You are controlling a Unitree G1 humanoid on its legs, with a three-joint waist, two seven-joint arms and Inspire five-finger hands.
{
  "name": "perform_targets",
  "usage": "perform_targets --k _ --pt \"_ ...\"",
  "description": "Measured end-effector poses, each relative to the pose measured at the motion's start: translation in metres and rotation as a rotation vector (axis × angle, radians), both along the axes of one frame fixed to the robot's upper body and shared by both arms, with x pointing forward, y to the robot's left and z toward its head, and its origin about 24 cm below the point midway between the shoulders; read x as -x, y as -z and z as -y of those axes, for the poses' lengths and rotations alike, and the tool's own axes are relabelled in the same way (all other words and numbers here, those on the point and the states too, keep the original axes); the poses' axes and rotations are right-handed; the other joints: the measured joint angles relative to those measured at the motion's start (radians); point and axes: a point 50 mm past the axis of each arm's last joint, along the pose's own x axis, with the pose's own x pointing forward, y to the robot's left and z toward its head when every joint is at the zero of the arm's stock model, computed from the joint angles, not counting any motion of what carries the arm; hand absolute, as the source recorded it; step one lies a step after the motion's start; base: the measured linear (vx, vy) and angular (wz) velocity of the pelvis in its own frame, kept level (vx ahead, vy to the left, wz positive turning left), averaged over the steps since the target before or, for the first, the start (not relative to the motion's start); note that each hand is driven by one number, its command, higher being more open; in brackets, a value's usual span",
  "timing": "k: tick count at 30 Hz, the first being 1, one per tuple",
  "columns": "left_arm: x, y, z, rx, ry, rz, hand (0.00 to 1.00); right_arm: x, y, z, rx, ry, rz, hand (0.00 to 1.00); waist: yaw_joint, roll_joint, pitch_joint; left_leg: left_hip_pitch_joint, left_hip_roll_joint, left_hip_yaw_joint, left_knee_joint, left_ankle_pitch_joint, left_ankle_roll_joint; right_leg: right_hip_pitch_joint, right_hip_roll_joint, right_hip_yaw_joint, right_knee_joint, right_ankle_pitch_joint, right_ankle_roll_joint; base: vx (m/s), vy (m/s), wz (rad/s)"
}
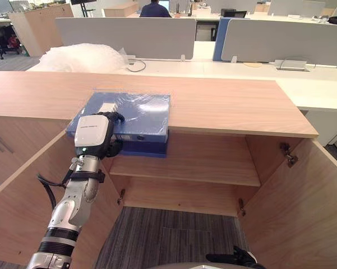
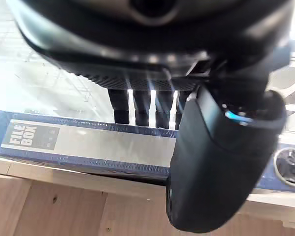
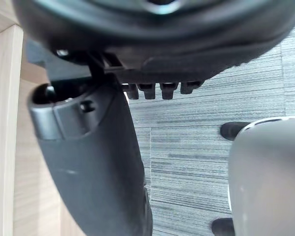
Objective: Walk over to the cabinet, pick up the folder, carry it to the office cabinet, place the folder inside the office cabinet, then close the office cabinet door
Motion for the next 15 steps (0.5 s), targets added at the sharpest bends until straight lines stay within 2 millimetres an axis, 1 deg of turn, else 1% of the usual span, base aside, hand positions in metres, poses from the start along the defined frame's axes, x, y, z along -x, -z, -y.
perform_targets --k 8,15 --pt "-0.007 -0.014 0.003 -0.026 0.004 0.072 0.00 0.000 0.000 0.002 0.004 0.002 -0.009 1.00 -0.010 0.008 -0.006 0.007 0.000 0.006 0.000 0.000 0.000 0.002 -0.001 0.008 -0.001 0.003 0.002 -0.02 -0.001 -0.02" --pt "-0.007 -0.014 0.002 -0.025 -0.002 0.073 0.00 0.001 0.000 0.001 0.000 0.003 -0.015 1.00 -0.010 0.000 -0.010 0.008 0.000 0.006 0.000 0.000 0.000 0.004 -0.001 0.007 -0.003 0.003 0.003 0.00 0.000 0.00"
